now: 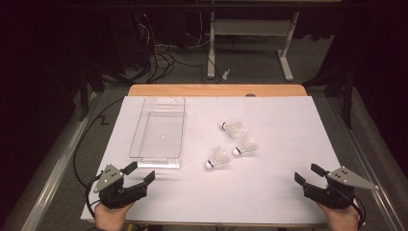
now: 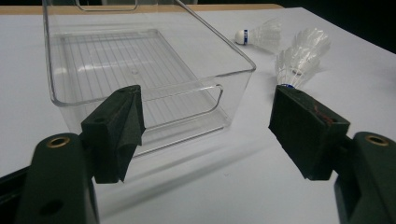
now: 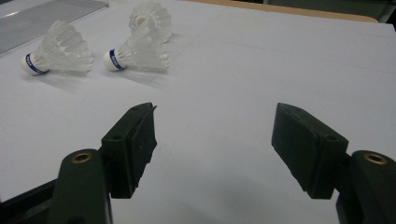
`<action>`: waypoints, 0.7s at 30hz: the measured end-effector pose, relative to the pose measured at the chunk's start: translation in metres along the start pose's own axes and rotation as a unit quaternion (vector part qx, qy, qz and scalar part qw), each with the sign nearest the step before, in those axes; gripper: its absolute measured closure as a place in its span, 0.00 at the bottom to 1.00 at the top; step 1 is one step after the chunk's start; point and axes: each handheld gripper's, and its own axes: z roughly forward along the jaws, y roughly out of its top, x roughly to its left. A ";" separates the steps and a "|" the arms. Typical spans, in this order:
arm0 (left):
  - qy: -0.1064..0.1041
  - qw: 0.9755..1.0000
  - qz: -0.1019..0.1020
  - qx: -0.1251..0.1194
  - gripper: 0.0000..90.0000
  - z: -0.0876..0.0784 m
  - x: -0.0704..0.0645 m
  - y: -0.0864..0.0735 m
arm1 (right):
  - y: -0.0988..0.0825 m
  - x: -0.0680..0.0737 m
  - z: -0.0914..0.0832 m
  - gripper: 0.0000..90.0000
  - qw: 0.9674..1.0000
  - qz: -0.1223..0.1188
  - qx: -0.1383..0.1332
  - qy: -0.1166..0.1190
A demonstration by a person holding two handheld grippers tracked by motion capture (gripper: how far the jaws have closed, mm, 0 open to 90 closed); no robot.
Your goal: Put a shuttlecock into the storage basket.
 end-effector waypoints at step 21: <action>-0.013 1.000 0.009 -0.008 0.30 0.004 -0.005 0.011 | 0.000 0.001 0.001 0.34 1.000 0.002 0.003 0.002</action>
